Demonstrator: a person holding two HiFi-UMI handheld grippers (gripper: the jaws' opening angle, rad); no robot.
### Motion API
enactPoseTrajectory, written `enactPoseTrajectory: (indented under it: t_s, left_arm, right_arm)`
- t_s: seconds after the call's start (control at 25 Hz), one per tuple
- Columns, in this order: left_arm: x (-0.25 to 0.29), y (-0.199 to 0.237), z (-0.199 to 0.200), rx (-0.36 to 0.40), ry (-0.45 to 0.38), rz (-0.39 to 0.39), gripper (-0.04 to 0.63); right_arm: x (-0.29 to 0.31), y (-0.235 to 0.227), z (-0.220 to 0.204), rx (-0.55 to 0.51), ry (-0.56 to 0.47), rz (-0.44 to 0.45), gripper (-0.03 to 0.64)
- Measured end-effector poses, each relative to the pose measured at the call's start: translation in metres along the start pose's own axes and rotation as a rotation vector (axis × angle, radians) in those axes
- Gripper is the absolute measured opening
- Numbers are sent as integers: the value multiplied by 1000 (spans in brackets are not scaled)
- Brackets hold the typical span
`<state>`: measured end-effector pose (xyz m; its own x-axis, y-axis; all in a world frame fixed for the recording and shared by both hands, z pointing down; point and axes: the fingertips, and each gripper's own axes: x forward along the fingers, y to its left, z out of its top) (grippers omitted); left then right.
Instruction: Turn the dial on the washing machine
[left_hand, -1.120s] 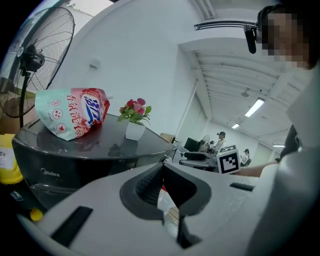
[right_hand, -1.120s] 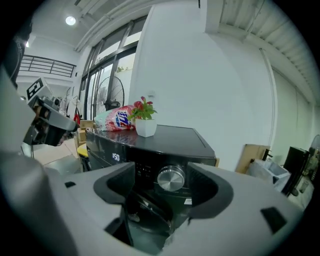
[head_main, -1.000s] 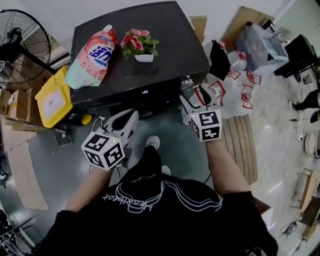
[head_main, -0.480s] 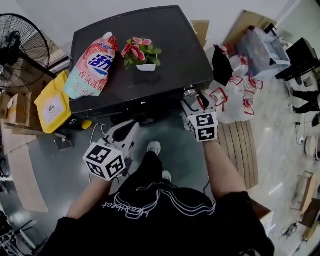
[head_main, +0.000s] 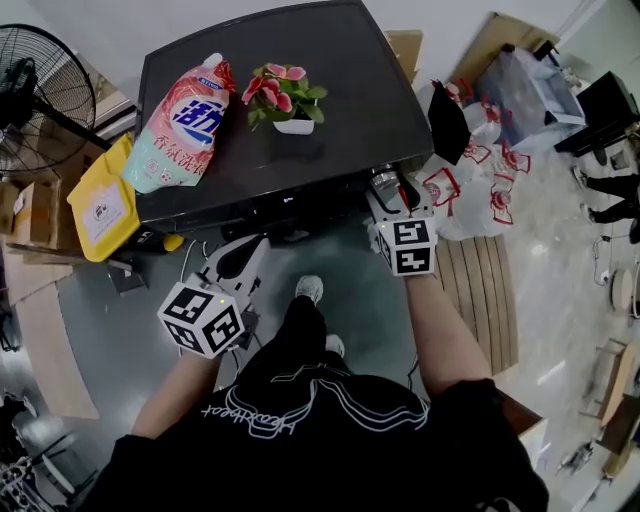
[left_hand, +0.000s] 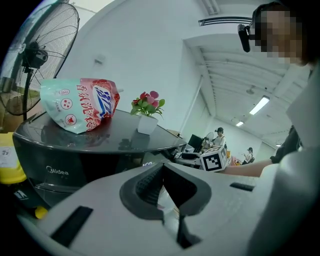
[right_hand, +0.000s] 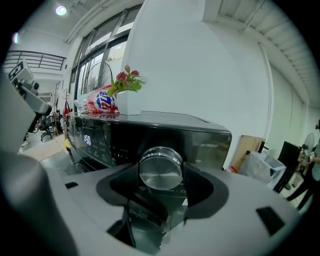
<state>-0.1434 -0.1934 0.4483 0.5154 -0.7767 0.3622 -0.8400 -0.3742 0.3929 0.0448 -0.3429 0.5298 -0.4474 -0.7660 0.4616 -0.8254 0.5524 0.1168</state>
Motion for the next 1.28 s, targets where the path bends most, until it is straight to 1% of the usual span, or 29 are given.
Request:
enactPoseTrajectory:
  t_s: [0.24, 0.56, 0.84, 1.0, 1.16, 1.28]
  left_arm:
    - [-1, 4, -3, -13, 2, 8, 5]
    - [-1, 1, -3, -12, 5, 8, 5]
    - [-1, 2, -4, -13, 18, 19, 5]
    - [-1, 2, -4, -11, 23, 20, 5]
    - [-2, 0, -4, -13, 19, 20, 5]
    - [-4, 0, -5, -16, 20, 22, 5]
  right_arm:
    - [1, -1, 0, 11, -10, -7, 282]
    - [0, -2, -1, 78, -20, 20, 282]
    - [0, -4, -2, 227, -37, 58, 282]
    - [0, -4, -3, 287, -41, 75, 282]
    - [0, -5, -3, 392, -51, 105, 282]
    - [0, -6, -3, 417, -52, 114, 282]
